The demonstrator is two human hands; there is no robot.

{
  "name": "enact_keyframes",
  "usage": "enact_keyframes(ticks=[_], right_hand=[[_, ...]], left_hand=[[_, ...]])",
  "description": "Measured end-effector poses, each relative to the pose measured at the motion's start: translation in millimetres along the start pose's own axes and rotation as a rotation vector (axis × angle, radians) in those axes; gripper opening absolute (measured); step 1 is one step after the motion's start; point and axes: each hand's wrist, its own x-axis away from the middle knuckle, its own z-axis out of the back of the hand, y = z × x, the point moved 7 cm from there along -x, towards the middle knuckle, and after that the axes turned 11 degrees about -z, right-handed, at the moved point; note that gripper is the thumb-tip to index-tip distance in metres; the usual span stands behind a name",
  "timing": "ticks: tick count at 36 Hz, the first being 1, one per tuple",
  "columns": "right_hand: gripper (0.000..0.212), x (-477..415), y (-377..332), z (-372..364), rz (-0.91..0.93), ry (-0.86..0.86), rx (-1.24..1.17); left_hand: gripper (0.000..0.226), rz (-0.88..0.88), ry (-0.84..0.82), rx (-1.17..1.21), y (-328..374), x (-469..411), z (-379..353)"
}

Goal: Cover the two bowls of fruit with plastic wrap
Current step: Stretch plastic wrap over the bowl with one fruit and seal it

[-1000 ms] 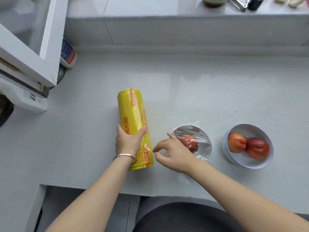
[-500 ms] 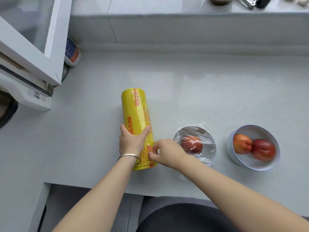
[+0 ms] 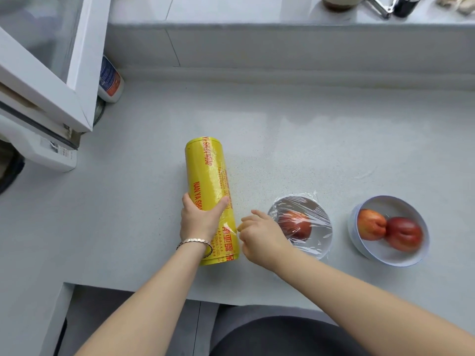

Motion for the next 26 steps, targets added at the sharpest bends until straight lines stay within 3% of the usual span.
enact_keyframes(ticks=[5,11,16,18,22,24,26], right_hand=[[0.016,17.9,18.6,-4.9,0.036,0.046,0.167],[0.017,36.2,36.4,13.8,-0.062,0.043,0.007],[0.059,44.5,37.1,34.5,-0.123,-0.025,-0.213],[0.066,44.3,35.5,45.5,-0.124,-0.037,-0.281],[0.054,40.8,58.9,65.4,-0.231,0.058,-0.37],[0.036,41.8,88.6,70.9,-0.359,0.093,-0.337],[0.03,47.2,122.9,69.4,-0.51,0.083,-0.297]], left_hand=[[0.089,0.001,-0.018,0.063,-3.8,-2.0,2.7],[0.085,-0.005,-0.021,0.095,-1.4,-0.8,1.1],[0.085,-0.007,-0.029,0.119,-3.1,-1.1,2.5],[0.087,0.015,-0.031,0.145,-4.4,-2.2,2.7],[0.092,0.068,0.024,0.214,-2.5,-5.8,4.8],[0.092,0.05,0.078,0.234,4.9,-8.8,7.1],[0.086,-0.012,0.144,0.262,19.7,-14.3,10.7]])
